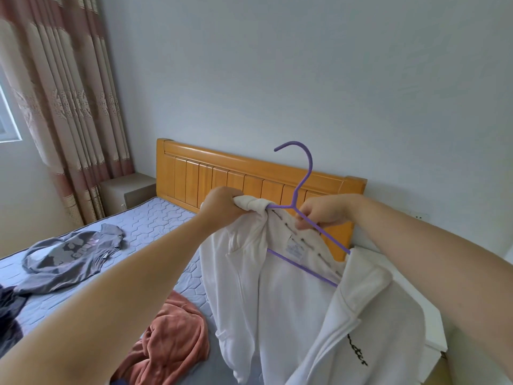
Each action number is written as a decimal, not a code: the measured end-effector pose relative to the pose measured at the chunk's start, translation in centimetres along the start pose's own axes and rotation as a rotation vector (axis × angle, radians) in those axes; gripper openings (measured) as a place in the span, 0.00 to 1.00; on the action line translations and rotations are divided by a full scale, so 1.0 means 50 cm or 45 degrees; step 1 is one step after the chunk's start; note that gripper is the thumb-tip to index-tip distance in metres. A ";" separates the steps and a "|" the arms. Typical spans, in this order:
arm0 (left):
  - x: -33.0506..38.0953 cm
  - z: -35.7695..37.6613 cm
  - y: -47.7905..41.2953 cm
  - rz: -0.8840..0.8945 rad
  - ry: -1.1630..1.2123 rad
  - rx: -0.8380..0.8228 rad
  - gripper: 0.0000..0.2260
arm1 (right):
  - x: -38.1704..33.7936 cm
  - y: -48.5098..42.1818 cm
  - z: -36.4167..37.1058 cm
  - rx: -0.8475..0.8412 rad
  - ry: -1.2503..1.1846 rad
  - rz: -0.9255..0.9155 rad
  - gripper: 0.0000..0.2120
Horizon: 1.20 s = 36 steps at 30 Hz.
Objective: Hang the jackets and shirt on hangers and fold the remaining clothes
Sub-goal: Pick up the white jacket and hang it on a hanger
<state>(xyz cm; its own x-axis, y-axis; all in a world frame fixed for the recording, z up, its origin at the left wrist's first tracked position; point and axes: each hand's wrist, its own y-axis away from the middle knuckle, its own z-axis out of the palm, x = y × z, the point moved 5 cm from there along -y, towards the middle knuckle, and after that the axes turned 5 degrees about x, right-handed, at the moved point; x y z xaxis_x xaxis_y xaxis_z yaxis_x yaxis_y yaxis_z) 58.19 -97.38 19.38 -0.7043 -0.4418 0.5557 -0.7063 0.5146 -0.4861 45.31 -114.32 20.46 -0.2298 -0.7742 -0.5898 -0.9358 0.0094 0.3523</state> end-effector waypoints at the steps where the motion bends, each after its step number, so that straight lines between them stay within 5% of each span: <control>1: 0.001 0.004 0.003 0.003 0.010 -0.031 0.15 | -0.004 0.000 -0.028 0.135 -0.035 -0.020 0.14; 5: 0.010 0.009 0.010 0.046 -0.011 -0.147 0.12 | -0.019 0.005 -0.128 1.124 -0.032 -0.211 0.11; 6: 0.010 0.007 0.009 0.043 0.013 -0.129 0.12 | -0.018 -0.005 -0.120 1.158 0.020 -0.231 0.12; 10: -0.003 0.017 0.009 -0.027 0.074 -0.042 0.09 | 0.010 -0.051 -0.036 0.524 0.316 -0.032 0.13; 12: -0.020 0.026 0.013 -0.085 0.054 -0.016 0.09 | 0.020 -0.026 -0.060 0.616 0.182 0.002 0.12; 15: -0.051 0.033 0.013 -0.186 0.074 0.021 0.11 | 0.054 0.026 -0.104 0.691 0.020 0.146 0.27; 20: -0.060 0.027 0.002 -0.326 0.138 0.146 0.14 | 0.095 0.040 -0.099 0.863 0.514 0.400 0.34; 23: -0.065 0.025 -0.003 -0.408 0.167 0.176 0.16 | 0.086 0.037 -0.103 0.986 0.445 0.254 0.29; 26: -0.090 0.016 -0.003 -0.470 0.143 0.178 0.16 | 0.079 0.035 -0.095 0.694 0.265 0.123 0.14; 28: -0.100 0.010 -0.003 -0.478 0.123 0.189 0.15 | 0.081 0.040 -0.091 0.635 0.334 0.053 0.13; 36: -0.062 -0.027 -0.012 -0.340 -0.081 0.221 0.15 | 0.062 0.068 -0.132 1.085 0.127 -0.118 0.11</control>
<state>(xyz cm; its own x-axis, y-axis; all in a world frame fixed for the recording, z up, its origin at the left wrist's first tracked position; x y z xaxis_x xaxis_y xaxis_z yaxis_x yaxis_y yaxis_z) 60.88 -95.33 18.85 -0.4918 -0.5921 0.6384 -0.8644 0.2441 -0.4396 43.17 -120.87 24.64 -0.1556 -0.8467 -0.5088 -0.8401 0.3844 -0.3827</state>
